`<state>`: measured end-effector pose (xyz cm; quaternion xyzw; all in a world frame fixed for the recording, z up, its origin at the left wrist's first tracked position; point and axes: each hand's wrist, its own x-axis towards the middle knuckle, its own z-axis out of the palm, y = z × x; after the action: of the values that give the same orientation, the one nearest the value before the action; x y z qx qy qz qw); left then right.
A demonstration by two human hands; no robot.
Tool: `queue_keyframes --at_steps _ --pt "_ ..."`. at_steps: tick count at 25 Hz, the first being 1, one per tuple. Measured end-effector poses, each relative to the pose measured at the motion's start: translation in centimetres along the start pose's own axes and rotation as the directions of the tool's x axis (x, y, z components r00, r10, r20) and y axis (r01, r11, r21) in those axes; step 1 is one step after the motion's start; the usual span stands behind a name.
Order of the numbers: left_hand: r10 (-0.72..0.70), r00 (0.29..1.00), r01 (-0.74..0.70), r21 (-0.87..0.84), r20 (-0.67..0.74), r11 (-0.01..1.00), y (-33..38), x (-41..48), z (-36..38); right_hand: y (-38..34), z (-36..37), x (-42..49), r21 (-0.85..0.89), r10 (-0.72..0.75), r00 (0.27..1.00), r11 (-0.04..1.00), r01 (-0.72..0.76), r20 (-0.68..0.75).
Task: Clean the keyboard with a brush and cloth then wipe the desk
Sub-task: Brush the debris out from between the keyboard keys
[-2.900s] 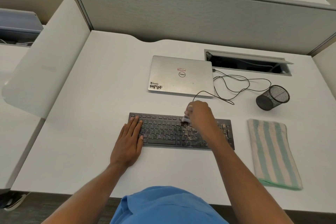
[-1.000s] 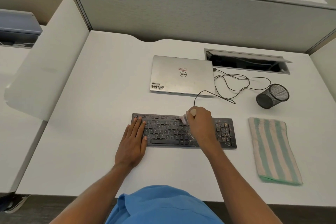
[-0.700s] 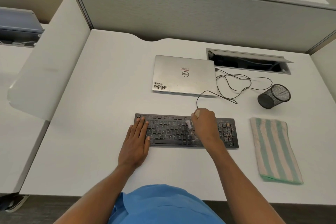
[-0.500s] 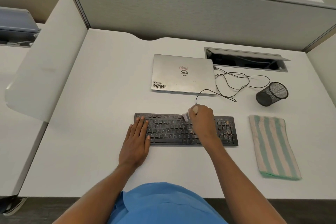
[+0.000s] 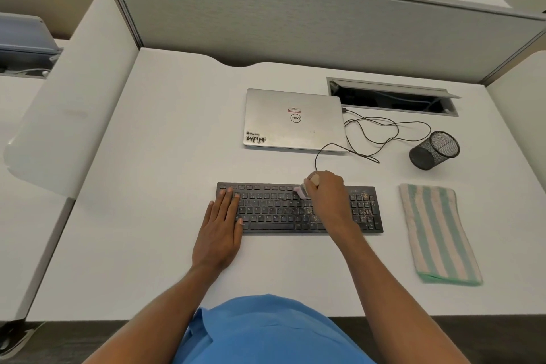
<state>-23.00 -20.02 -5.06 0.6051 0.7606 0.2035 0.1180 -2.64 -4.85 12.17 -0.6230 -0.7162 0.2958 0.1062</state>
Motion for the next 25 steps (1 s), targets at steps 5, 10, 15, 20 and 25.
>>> queue_keyframes --at_steps 5,10,15,20,25 --pt "0.007 1.0 -0.007 0.003 -0.011 1.0 0.0 0.0 0.1 0.6 -0.4 -0.6 -0.078 0.039 0.994 0.996 -0.031 0.104" --pt "0.012 1.0 -0.012 0.002 -0.012 1.0 -0.1 0.1 0.2 0.5 -1.0 1.1 -0.008 0.047 0.996 0.999 -0.048 -0.071" --pt "0.013 1.0 -0.013 0.006 -0.011 1.0 -0.1 0.0 0.2 0.3 -0.1 1.0 -0.026 0.046 0.999 0.999 -0.046 0.008" --pt "0.019 1.0 -0.019 0.004 -0.018 1.0 -0.2 0.0 0.2 0.6 -0.8 1.8 -0.084 0.091 0.996 0.992 -0.091 -0.004" --pt "0.026 0.999 -0.026 0.002 -0.023 1.0 -0.2 0.0 0.2 0.2 0.0 1.6 -0.035 0.067 0.997 0.997 -0.068 -0.029"
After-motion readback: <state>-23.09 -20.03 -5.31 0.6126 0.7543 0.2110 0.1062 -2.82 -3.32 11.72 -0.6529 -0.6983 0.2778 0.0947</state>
